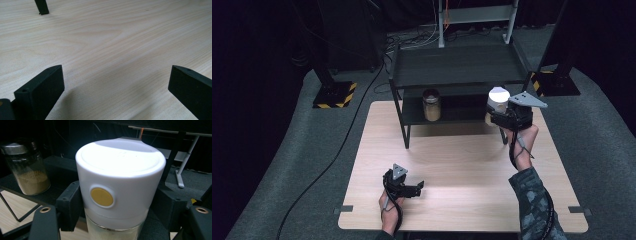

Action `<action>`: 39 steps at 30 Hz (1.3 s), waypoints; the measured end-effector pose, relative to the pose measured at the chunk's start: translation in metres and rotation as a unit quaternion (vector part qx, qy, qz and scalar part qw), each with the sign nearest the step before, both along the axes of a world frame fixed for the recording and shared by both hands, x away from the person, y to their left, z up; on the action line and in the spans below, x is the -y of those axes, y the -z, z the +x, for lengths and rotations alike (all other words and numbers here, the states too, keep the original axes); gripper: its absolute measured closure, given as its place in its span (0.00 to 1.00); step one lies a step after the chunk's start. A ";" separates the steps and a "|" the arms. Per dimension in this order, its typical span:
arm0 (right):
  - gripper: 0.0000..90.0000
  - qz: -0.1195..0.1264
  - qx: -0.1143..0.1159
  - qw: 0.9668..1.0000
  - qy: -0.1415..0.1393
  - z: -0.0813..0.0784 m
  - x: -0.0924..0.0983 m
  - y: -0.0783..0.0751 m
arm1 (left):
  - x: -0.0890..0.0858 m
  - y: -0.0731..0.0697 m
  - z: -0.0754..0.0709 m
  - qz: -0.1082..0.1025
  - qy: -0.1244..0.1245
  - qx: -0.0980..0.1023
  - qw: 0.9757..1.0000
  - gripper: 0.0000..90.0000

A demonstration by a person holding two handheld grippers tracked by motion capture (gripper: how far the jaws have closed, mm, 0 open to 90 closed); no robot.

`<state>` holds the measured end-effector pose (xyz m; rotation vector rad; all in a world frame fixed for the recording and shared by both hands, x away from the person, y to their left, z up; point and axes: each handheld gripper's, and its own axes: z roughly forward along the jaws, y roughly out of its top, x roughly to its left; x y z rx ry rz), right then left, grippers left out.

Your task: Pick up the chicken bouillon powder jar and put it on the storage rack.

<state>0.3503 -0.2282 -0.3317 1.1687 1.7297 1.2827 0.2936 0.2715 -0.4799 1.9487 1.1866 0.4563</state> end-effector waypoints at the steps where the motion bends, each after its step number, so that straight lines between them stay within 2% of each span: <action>1: 0.33 0.000 -0.001 1.000 -0.001 0.003 -0.001 -0.001 | 0.000 0.000 0.000 0.000 0.000 0.000 1.000 0.00; 19: 0.33 -0.002 -0.004 1.000 -0.010 0.023 -0.015 -0.007 | 0.000 0.000 0.000 0.000 0.004 0.000 1.000 0.00; 39: 0.33 0.001 -0.009 1.000 -0.019 0.042 -0.028 -0.002 | -0.001 0.001 0.000 -0.006 0.003 0.002 1.000 0.00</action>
